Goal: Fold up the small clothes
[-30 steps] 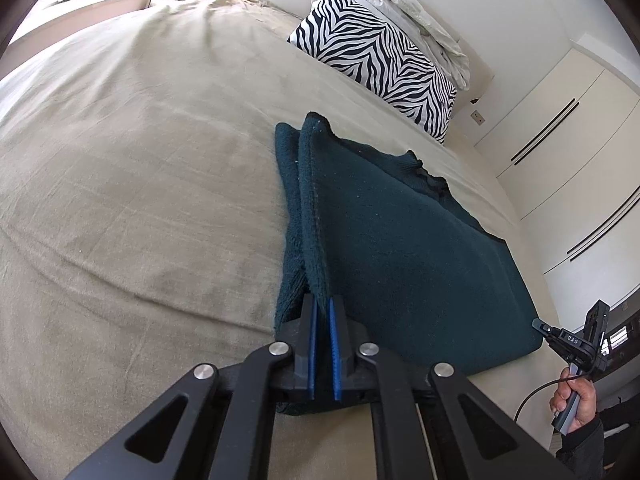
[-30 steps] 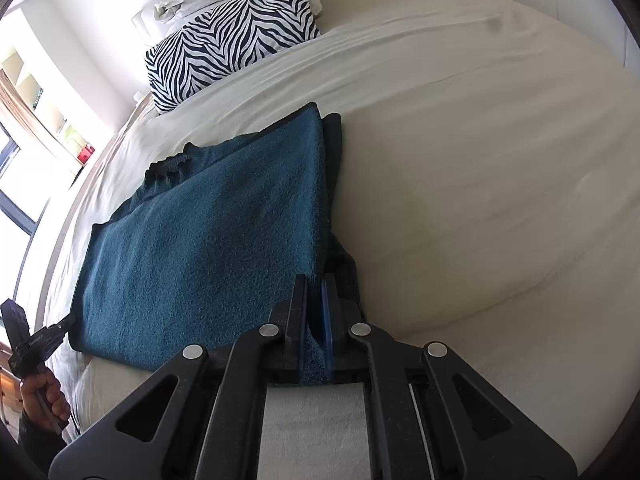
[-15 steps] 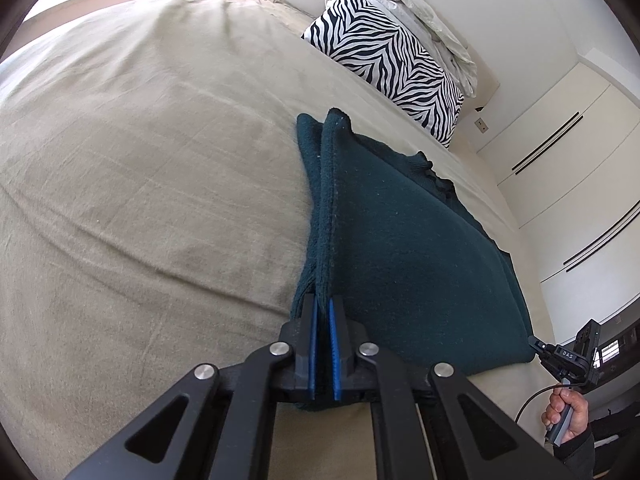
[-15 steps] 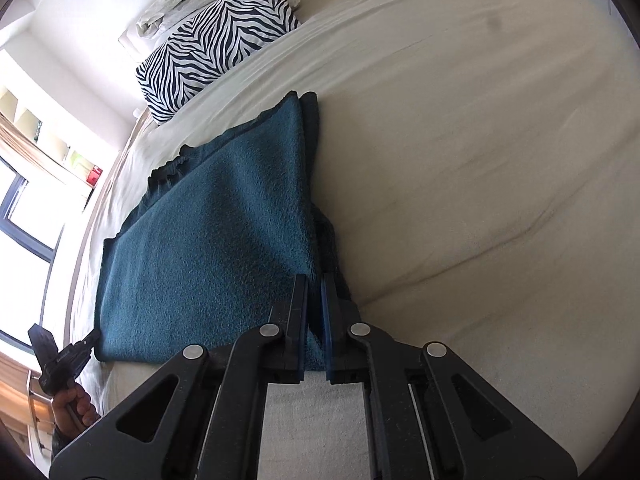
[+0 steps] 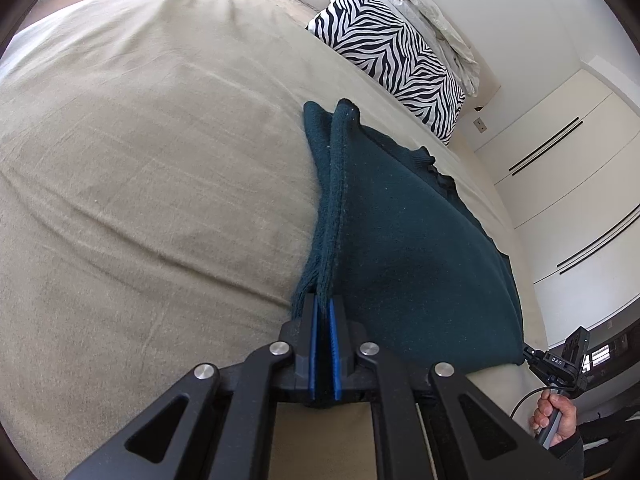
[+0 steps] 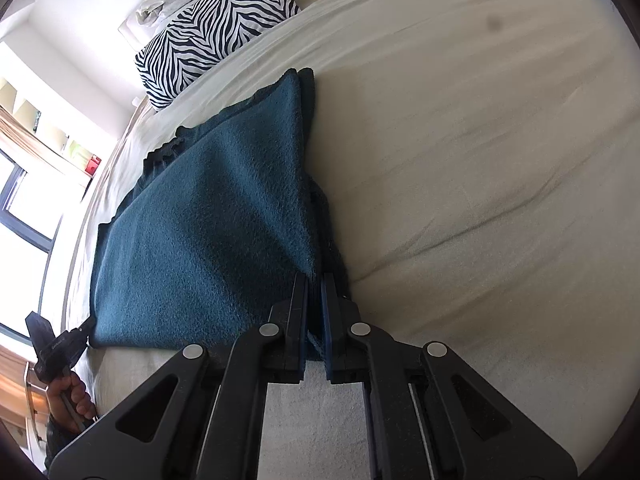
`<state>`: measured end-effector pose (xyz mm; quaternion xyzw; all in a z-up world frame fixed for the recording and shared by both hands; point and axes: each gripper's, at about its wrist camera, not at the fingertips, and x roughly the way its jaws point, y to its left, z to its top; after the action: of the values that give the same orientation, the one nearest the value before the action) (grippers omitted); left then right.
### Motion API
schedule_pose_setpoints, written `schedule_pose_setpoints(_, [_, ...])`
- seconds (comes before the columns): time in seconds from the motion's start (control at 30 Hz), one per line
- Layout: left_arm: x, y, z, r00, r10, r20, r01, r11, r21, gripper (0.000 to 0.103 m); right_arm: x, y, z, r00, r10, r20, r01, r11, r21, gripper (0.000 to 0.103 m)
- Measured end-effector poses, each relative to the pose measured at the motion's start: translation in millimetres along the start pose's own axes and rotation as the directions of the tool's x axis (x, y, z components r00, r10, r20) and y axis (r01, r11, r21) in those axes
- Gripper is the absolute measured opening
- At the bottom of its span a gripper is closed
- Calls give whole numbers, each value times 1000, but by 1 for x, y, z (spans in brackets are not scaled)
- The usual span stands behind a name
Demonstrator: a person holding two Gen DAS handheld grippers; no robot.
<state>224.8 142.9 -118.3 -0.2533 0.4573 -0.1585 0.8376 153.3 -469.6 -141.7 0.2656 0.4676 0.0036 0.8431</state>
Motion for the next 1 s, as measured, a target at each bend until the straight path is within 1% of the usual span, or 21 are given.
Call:
schedule_pose_setpoints(0.07, [-1,0,-1,1000,-6,-8,6,1000,2,7,-2,-2,2,1000,16,11,-17,1000,16,6])
schedule_pose_setpoints(0.17, [-1,0,-2,1000,-6,-14,6,1000,3,8,-7,-4,5,999,28,31,-29,999,43,12])
schedule_pose_setpoints(0.23, [-2,1,-2,1000,-5,-19,5,1000,-5,8,-13,-2,8,998,-15,57,12,999,40,20])
schedule_pose_setpoints(0.27, [-2,1,-2,1000,-5,-20,4,1000,-11,8,-16,-1,10,997,-45,68,42,998,39,32])
schedule_pose_setpoints(0.3, [-2,1,-1,1000,-2,-27,1,1000,-17,9,-20,1,12,995,-59,80,55,998,43,50])
schedule_pose_setpoints(0.33, [-3,0,0,1000,-1,-30,0,1000,-22,9,-26,1,14,992,-69,102,64,997,53,57])
schedule_pose_setpoints(0.37, [-5,-2,0,1000,3,-30,-4,1000,-19,10,-33,3,16,988,-83,128,75,995,61,60])
schedule_pose_setpoints(0.4, [-8,-5,1,999,20,-31,-20,1000,-14,11,-39,7,18,985,-89,147,82,995,53,60])
schedule_pose_setpoints(0.43, [-14,-9,2,999,50,-22,-50,999,-3,15,-45,13,22,983,-86,164,81,996,39,60])
schedule_pose_setpoints(0.47, [-20,-15,4,996,90,-3,-90,996,16,19,-50,20,25,981,-68,180,65,998,25,60])
schedule_pose_setpoints(0.5, [-28,-23,6,992,127,26,-128,991,38,28,-52,28,30,982,-36,188,35,999,8,60])
schedule_pose_setpoints(0.53, [-34,-32,9,987,146,62,-150,986,65,31,-53,38,34,982,6,189,-4,1000,-12,60])
schedule_pose_setpoints(0.6, [-39,-55,21,980,171,106,-186,972,146,34,-45,62,46,980,95,173,-86,995,-59,60])
schedule_pose_setpoints(0.63, [-37,-67,28,976,177,130,-199,964,179,39,-36,74,52,979,133,155,-123,990,-75,60])
schedule_pose_setpoints(0.7, [-27,-90,45,977,146,155,-180,954,240,45,-14,103,63,968,219,119,-212,975,-73,60])
schedule_pose_setpoints(0.77, [-9,-112,66,970,134,204,-192,934,300,46,16,133,73,945,319,69,-314,946,-78,60])
schedule_pose_setpoints(0.83, [20,-133,86,967,131,218,-203,913,353,47,47,163,79,933,359,29,-356,932,-68,60])
schedule_pose_setpoints(0.9, [51,-148,102,965,138,223,-219,892,395,47,80,188,85,902,431,-19,-432,901,-34,60])
schedule_pose_setpoints(0.93, [68,-150,108,966,151,208,-225,888,402,47,94,195,88,889,456,-29,-457,890,-2,60])
schedule_pose_setpoints(0.97, [86,-148,112,968,171,182,-231,891,390,47,110,202,90,877,478,-42,-477,878,31,60])
schedule_pose_setpoints(1.0, [102,-143,114,968,195,156,-241,893,380,47,125,207,92,858,509,-64,-506,861,61,60])
